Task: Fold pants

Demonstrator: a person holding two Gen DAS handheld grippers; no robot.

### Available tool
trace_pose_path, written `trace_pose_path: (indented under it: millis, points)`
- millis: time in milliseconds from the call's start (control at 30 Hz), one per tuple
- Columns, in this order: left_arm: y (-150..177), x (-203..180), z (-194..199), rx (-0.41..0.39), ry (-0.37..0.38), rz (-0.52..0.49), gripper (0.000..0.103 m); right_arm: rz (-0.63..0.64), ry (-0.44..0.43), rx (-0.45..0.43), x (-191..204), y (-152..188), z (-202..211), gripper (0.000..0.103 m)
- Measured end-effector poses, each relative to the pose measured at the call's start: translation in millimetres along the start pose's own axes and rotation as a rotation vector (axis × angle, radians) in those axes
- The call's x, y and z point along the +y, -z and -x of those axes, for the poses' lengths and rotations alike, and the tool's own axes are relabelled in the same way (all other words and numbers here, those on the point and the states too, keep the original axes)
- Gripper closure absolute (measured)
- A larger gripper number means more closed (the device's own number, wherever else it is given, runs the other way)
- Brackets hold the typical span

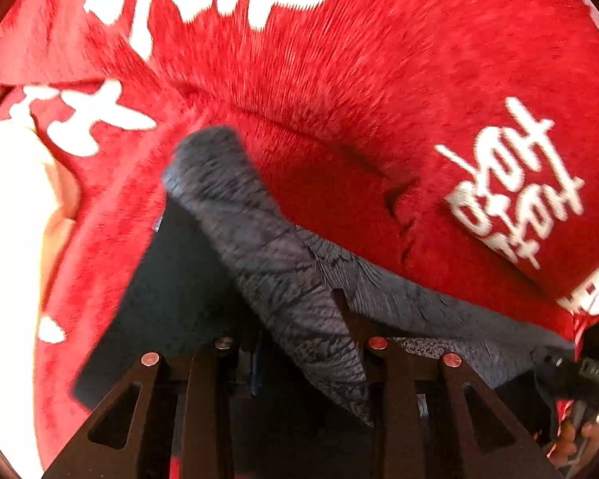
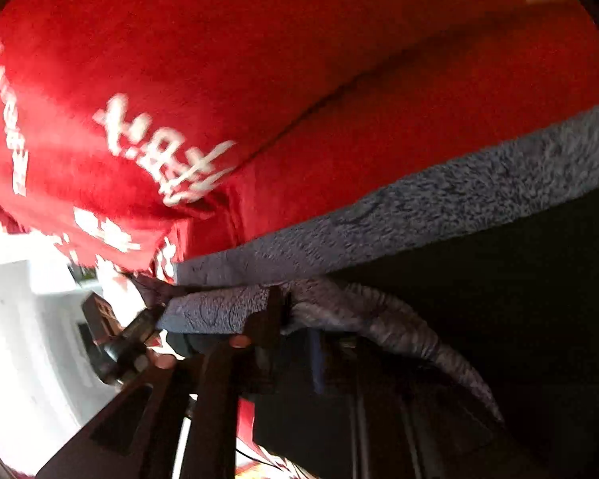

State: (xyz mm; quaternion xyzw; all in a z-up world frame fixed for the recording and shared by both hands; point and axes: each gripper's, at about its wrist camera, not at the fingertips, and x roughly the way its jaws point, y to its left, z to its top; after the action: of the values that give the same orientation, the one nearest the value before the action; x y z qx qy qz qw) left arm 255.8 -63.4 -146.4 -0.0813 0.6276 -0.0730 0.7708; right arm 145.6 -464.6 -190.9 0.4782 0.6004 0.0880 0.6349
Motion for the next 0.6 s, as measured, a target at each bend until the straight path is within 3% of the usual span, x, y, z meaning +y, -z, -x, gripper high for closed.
trace_pose_path:
  millis: [33, 100, 200, 300, 433, 533, 600]
  points:
    - [3, 0, 10, -0.005, -0.010, -0.014, 0.059, 0.057, 0.025, -0.011, 14, 3, 8, 0.066]
    - [9, 2, 34, -0.040, -0.073, -0.037, 0.043, 0.183, 0.072, -0.041, 44, 15, 25, 0.064]
    - [14, 8, 51, -0.069, -0.106, -0.048, 0.042, 0.279, 0.044, -0.027, 73, 37, 29, 0.064]
    - [22, 0, 41, -0.061, -0.166, -0.066, 0.042, 0.345, 0.031, 0.053, 95, 45, -1, 0.064]
    - [23, -4, 40, -0.082, -0.196, 0.009, 0.042, 0.424, 0.095, 0.148, 114, 44, -54, 0.064]
    - [28, 8, 68, -0.147, -0.199, 0.097, 0.042, 0.461, 0.127, 0.161, 113, 38, -67, 0.064]
    - [28, 9, 75, -0.152, -0.222, 0.085, 0.042, 0.452, 0.152, 0.138, 106, 29, -67, 0.064]
